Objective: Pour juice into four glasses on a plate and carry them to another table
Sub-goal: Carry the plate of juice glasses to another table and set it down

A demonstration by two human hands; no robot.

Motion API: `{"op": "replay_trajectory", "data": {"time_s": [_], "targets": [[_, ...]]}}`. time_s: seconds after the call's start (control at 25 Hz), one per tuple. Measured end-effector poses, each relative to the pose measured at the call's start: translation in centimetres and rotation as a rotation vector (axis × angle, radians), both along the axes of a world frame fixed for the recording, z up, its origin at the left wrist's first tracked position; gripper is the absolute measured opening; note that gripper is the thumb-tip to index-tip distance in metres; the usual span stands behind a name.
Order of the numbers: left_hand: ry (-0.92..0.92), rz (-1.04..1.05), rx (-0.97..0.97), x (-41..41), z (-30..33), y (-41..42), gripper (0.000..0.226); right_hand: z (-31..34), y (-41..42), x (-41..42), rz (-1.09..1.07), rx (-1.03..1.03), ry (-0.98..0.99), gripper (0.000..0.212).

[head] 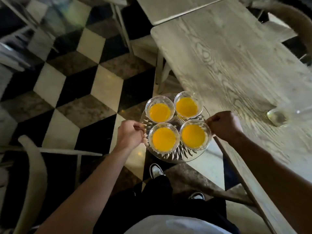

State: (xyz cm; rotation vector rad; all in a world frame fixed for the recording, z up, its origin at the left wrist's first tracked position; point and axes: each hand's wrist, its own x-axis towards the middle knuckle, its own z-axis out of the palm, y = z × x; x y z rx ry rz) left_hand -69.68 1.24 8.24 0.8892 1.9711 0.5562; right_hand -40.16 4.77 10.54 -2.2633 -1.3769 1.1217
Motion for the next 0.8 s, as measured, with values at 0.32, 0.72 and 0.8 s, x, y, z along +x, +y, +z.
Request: {"op": "replay_trajectory", "data": {"time_s": [0.32,0.72,0.8], "targets": [[0.040,0.095,0.055,-7.8,0.2,2.9,0.027,0.0,6.7,-8.4,0.104,-0.035,0.035,0.019],[-0.052,0.300,0.019,-14.1,0.8,7.2,0.029,-0.8,14.4,-16.0,0.282,-0.022,0.010,0.026],[-0.075,0.352,0.015,-15.2,0.5,8.5,0.030,-0.8,16.5,-17.3,0.311,-0.029,0.020,0.028]]}}
